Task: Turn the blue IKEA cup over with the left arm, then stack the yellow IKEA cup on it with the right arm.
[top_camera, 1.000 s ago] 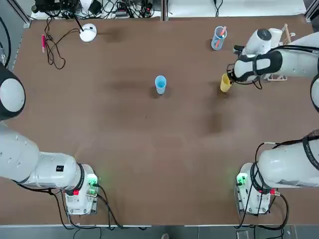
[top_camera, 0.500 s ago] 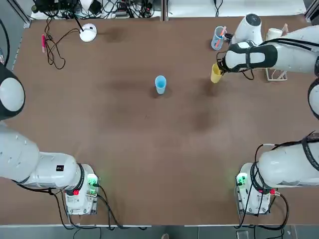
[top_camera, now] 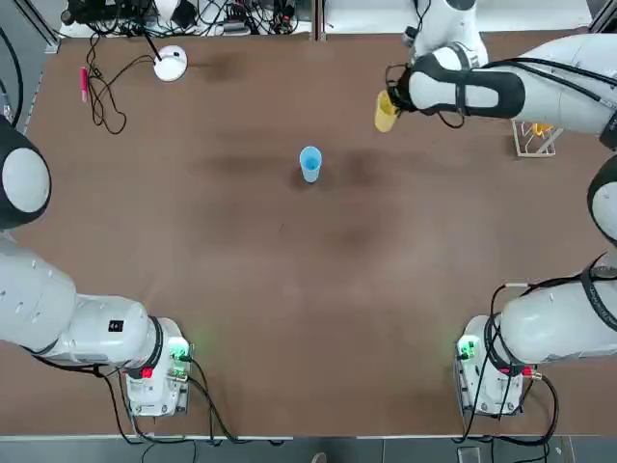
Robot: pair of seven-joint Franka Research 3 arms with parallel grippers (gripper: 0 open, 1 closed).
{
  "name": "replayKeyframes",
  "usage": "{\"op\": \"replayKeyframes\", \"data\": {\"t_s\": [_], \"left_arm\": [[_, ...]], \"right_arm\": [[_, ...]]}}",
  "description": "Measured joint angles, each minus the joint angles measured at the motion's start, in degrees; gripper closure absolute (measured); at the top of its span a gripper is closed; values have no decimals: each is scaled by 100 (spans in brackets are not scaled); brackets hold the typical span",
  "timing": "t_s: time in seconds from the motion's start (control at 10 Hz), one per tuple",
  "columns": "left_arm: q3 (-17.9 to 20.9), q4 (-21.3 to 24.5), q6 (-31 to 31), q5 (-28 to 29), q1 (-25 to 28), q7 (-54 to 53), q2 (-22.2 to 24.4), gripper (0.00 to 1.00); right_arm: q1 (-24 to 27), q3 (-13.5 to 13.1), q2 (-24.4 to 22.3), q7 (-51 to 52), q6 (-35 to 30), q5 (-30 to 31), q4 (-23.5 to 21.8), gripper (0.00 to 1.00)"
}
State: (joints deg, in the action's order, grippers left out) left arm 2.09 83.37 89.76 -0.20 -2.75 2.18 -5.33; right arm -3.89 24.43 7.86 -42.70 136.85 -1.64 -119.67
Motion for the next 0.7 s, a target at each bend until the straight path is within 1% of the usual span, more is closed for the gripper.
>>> {"op": "replayKeyframes", "data": {"t_s": [0.1, 0.3, 0.6, 0.7], "left_arm": [[1, -18, 0, 0, 8, 0, 0, 1], [9, -31, 0, 0, 40, 0, 0, 1], [16, -38, 0, 0, 43, 0, 0, 1], [23, -42, 0, 0, 43, 0, 0, 1]], "right_arm": [[-108, 130, 120, -202, -92, 0, 269, 96], [-354, 296, 376, -484, -137, 101, 627, 96], [-872, 372, 1009, -1540, -139, 1055, 1059, 96], [-1044, 387, 1234, -1856, -138, 1197, 1210, 96]]}}
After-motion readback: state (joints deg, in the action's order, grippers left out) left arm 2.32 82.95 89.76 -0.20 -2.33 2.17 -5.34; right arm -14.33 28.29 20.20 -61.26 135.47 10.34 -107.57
